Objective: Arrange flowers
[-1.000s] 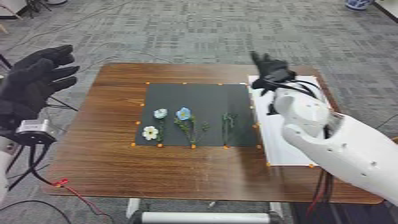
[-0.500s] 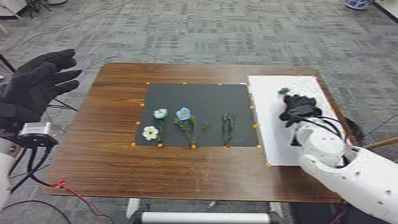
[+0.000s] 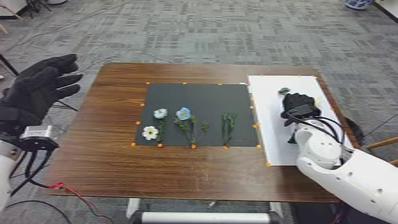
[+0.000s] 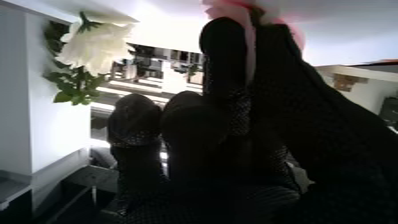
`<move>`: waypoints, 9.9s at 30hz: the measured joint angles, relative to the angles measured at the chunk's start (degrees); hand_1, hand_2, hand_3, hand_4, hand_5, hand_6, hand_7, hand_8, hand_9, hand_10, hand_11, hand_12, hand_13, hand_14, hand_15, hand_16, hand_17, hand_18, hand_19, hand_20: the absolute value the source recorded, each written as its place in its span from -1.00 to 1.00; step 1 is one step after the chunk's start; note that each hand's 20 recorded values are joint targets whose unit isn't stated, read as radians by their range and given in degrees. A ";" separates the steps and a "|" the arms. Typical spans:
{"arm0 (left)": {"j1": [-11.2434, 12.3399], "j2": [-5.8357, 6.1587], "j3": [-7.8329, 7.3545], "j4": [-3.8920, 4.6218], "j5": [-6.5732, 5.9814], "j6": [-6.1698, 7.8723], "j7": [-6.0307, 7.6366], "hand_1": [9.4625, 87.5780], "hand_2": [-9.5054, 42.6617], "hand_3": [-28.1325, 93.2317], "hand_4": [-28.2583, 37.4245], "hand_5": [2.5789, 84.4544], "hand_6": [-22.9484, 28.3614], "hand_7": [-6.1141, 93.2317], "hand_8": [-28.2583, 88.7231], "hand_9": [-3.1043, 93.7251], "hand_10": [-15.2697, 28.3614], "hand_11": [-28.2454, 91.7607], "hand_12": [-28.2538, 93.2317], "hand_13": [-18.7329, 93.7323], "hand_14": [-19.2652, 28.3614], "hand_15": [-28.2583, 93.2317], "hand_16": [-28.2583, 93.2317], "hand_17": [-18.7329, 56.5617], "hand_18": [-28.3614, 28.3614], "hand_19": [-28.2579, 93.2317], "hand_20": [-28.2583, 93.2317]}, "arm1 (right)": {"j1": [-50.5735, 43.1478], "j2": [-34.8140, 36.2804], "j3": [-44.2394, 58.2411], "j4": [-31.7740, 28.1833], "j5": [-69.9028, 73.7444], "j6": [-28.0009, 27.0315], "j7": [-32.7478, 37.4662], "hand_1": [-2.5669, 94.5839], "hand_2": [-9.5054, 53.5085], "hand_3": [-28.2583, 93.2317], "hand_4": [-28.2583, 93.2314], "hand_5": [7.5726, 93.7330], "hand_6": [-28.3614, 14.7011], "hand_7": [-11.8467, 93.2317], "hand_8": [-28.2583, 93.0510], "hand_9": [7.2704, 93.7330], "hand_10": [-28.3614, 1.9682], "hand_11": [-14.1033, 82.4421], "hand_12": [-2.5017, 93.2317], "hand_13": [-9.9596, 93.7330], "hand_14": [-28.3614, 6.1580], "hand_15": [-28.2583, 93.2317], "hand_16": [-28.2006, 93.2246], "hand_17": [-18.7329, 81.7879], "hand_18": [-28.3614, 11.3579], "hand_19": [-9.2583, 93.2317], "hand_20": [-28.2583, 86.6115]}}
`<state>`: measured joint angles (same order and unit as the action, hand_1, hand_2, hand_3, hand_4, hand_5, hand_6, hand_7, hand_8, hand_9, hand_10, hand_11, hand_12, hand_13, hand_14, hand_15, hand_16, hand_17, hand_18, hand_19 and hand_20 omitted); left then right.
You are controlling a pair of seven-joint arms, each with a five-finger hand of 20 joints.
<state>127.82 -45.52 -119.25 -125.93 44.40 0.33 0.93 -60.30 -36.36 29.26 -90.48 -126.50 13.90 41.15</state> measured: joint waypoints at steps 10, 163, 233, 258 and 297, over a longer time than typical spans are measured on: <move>-0.26 1.23 -1.81 0.08 -0.04 0.09 0.09 -0.63 -0.80 0.60 -1.00 -0.48 -0.01 -0.33 -0.73 -0.60 0.20 -0.03 -0.30 -0.50 0.39 0.23 -0.64 -0.78 0.70 0.11 -0.33 | 8.58 -1.55 -13.98 -0.71 2.04 11.46 -7.91 0.12 -1.00 0.88 -1.00 0.52 0.43 0.18 -0.53 0.76 0.53 -0.19 0.13 0.57 0.37 0.74 0.12 0.19 -0.58 0.99 0.42; 3.22 -3.42 -1.42 -0.71 -0.45 2.05 0.54 -0.65 -0.79 0.61 -1.00 -0.48 -0.01 -0.34 -0.72 -0.60 0.20 -0.04 -0.30 -0.50 0.39 0.23 -0.64 -0.78 0.70 0.11 -0.33 | 2.21 3.71 2.57 -3.06 -1.19 0.52 1.10 -0.33 -1.00 0.98 -1.00 -0.56 -0.08 -0.35 -0.70 -0.54 -0.23 -0.29 -0.46 0.08 -0.09 0.82 -0.13 -0.12 -0.57 0.76 0.41; 1.23 -2.39 -0.12 -0.45 -0.41 1.91 -0.10 -0.65 -0.78 0.60 -1.00 -0.48 -0.01 -0.33 -0.72 -0.59 0.21 -0.03 -0.30 -0.50 0.39 0.23 -0.64 -0.78 0.71 0.12 -0.33 | 14.70 -9.64 -7.16 -0.11 7.36 -1.96 -17.83 0.13 -1.00 0.87 -1.00 0.54 0.43 0.13 -0.57 0.86 0.61 -0.31 0.05 0.61 0.48 0.63 0.16 0.20 -0.55 0.92 0.42; 1.84 -2.31 -0.58 -0.44 -0.41 1.39 -0.01 -0.65 -0.78 0.61 -1.00 -0.48 -0.01 -0.33 -0.72 -0.59 0.21 -0.03 -0.30 -0.50 0.39 0.23 -0.65 -0.78 0.71 0.12 -0.33 | 20.49 -11.91 -20.48 5.17 0.37 -5.54 -14.70 -0.08 -1.00 0.82 -1.00 0.36 0.44 0.09 -0.53 0.73 0.62 -0.37 0.01 0.56 0.35 0.72 0.04 0.15 -0.56 0.91 0.44; 2.48 -2.70 -1.16 -0.43 -0.41 1.36 0.00 -0.65 -0.78 0.60 -1.00 -0.48 -0.01 -0.33 -0.72 -0.59 0.21 -0.04 -0.30 -0.50 0.40 0.23 -0.64 -0.78 0.71 0.12 -0.33 | 15.22 -6.20 -5.28 7.91 4.62 -8.64 -5.37 -0.38 -1.00 0.99 -0.98 -0.53 -0.33 -0.56 -0.63 -0.47 -0.24 -0.43 -0.56 0.19 -0.01 0.82 -0.14 -0.07 -0.62 0.81 0.43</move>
<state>130.30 -48.22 -120.41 -126.36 44.00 1.68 0.93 -45.07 -42.56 23.98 -82.58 -121.88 5.26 35.78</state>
